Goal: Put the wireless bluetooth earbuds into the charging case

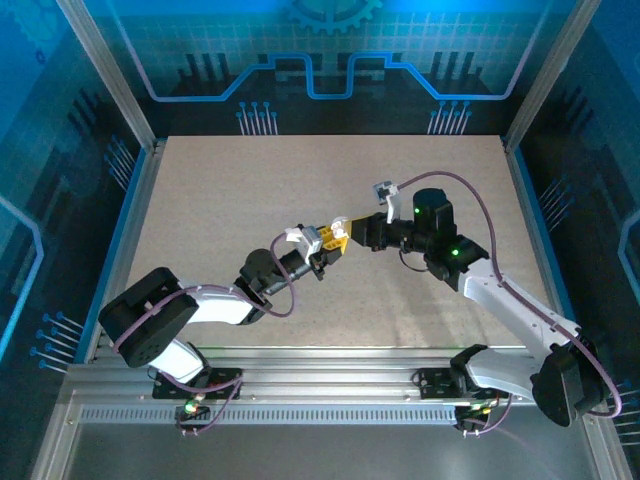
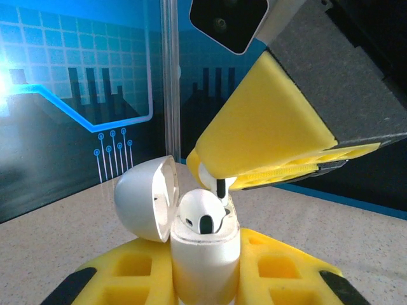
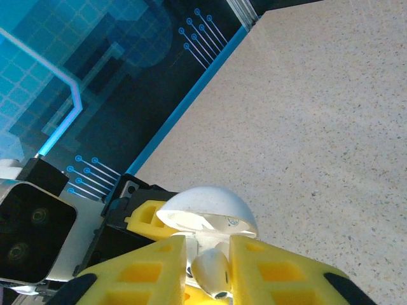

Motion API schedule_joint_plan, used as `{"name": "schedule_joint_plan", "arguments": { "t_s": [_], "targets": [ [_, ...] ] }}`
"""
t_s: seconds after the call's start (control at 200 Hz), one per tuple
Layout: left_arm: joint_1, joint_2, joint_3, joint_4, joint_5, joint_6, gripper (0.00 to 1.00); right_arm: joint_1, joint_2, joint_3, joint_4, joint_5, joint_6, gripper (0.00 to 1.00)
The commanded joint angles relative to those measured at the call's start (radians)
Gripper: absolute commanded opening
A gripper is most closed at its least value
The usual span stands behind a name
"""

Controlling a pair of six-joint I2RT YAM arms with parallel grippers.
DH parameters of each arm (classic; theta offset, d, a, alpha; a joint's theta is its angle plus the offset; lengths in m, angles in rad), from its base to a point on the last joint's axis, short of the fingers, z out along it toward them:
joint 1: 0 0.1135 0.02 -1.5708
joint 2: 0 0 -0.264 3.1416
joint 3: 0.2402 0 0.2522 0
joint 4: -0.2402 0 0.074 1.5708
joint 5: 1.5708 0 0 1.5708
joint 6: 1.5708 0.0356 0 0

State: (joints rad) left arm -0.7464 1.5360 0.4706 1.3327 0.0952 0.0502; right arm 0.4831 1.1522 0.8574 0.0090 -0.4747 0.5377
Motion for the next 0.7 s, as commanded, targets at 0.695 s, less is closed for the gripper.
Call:
{"name": "schedule_joint_plan", "arguments": {
  "t_s": [0.695],
  "targets": [
    [-0.005,-0.036,0.031,0.068,0.024,-0.006,0.11,-0.034,-0.096,0.079,-0.155,0.068,-0.052,0.49]
  ]
}}
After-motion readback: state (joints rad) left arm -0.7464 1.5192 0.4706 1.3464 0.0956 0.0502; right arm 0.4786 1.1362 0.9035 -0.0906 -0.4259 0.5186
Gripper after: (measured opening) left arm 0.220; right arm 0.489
